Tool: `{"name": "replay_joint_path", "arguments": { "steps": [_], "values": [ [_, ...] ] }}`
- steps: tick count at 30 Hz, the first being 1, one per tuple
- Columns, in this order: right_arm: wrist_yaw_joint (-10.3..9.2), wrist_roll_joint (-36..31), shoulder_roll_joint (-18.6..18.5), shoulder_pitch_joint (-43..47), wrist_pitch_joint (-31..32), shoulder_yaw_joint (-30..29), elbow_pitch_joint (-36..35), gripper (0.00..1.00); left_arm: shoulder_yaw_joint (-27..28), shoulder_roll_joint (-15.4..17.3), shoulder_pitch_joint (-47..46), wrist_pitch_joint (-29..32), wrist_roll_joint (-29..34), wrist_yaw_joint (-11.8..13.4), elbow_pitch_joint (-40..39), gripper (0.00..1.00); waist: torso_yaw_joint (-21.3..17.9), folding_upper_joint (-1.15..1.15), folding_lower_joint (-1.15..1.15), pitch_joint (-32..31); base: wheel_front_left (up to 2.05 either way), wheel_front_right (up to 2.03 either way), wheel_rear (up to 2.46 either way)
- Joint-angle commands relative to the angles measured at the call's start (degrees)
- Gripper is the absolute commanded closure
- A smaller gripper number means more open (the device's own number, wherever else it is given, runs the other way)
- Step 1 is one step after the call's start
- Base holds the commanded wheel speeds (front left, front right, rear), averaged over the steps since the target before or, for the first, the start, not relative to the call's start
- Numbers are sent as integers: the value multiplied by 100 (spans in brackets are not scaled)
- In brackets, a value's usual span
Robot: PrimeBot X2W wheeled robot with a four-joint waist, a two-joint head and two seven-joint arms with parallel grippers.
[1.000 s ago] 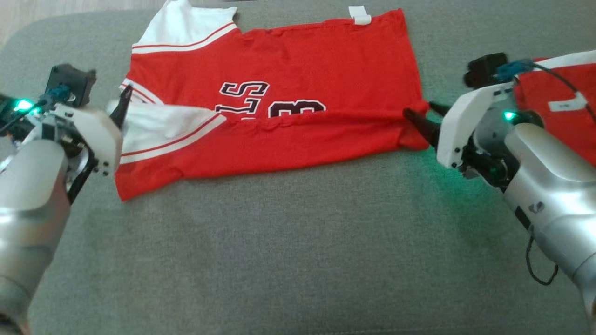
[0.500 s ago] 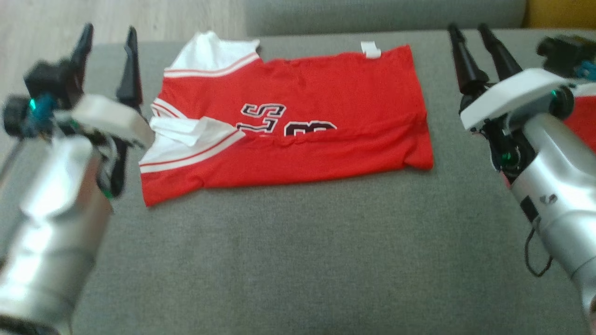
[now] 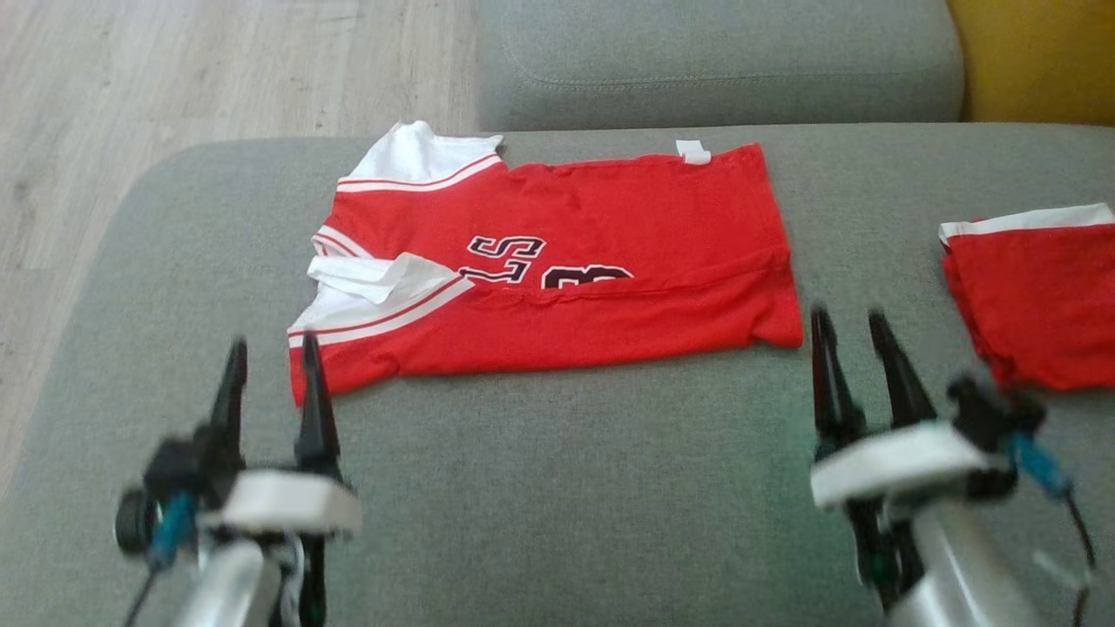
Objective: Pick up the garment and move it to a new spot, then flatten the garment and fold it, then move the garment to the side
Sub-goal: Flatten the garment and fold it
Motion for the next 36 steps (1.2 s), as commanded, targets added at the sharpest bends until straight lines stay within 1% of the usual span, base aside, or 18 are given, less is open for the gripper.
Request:
{"name": "replay_joint_path", "arguments": {
  "steps": [1, 3, 5, 9, 14, 18, 20, 27, 32, 36],
  "values": [
    [37, -94, 27, -122, -61, 60, -323, 0, 315, 39, -113, -45, 65, 38, -225, 0, -11, 0, 2, -3, 0, 0, 0],
    [37, -191, 48, 134, -61, 66, -498, 0, 410, -42, 115, -45, 122, 34, -269, 0, -30, 0, 2, 9, 0, 0, 0],
    [37, -94, 52, 253, -61, 144, -653, 0, 489, -72, 193, -45, 214, 1, -300, 0, -52, 0, 2, 57, 0, 0, 0],
    [37, -108, 55, 190, -62, 284, -837, 0, 596, -59, 109, -45, 309, -68, -163, 0, -135, 0, 2, 211, 0, 0, 0],
    [37, -62, 55, 25, -62, 328, -976, 0, 697, -31, -264, 182, 222, 3, 543, 0, -198, 0, 2, 480, 0, 0, 0],
    [37, -5, 56, -28, -62, 427, -904, 0, 651, 15, -629, 492, 204, -24, 1277, 0, -254, 0, 2, 635, 0, 0, 0],
    [37, 21, 56, -68, -62, 469, -906, 0, 636, 40, -795, 605, 180, -76, 1604, 0, -298, 0, 2, 707, 0, 0, 0],
    [37, 118, 56, -188, -62, 553, -945, 0, 515, 128, -1269, 745, 156, -400, 2432, 0, -436, 0, 2, 945, 0, 0, 0],
    [37, 168, 56, -257, -62, 624, -984, 0, 445, 187, -1570, 940, 156, -505, 2944, 0, -517, 0, 2, 1105, 0, 0, 0],
    [37, 207, 56, -294, -62, 642, -1011, 0, 422, 230, -1764, 939, 150, -581, 3226, 0, -560, 0, 2, 1189, 0, 0, 0]
  ]
}}
